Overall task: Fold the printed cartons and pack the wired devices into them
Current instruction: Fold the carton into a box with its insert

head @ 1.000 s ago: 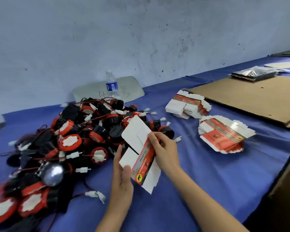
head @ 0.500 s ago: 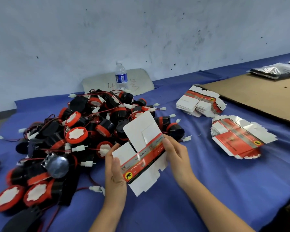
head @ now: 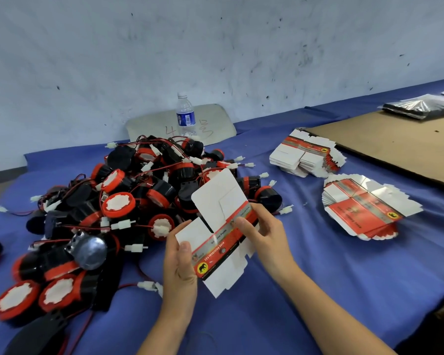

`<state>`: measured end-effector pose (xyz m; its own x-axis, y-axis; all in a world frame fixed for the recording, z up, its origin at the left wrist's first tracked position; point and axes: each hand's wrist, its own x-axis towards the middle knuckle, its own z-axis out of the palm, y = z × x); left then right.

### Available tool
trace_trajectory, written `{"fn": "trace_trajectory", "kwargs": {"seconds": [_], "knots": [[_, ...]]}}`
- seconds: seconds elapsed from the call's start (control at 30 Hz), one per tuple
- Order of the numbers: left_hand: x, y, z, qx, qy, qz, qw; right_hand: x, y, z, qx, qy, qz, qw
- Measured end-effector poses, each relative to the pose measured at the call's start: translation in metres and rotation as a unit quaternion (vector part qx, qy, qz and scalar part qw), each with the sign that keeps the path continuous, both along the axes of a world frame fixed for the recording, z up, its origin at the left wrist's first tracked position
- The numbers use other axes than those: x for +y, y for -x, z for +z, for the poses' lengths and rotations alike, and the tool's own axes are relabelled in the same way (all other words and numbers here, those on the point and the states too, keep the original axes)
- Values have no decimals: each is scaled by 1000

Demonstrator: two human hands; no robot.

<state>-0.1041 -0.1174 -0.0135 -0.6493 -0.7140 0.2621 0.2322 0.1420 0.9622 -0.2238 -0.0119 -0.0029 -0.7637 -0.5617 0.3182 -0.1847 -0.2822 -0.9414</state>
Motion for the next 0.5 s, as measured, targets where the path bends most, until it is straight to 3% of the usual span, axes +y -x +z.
{"fn": "trace_trajectory", "kwargs": {"seconds": [0.17, 0.27, 0.4, 0.5], "knots": [[13, 2, -3, -74, -9, 19, 997, -3, -4, -1, 63, -16, -45, 997], [18, 1, -3, -86, -69, 32, 993, -3, -7, -3, 94, -26, -39, 994], [16, -2, -3, -39, -152, 54, 986, -1, -13, -1, 118, -50, 8, 992], [17, -1, 5, 19, -104, 50, 993, 2, -19, 4, 98, -57, 108, 988]]}}
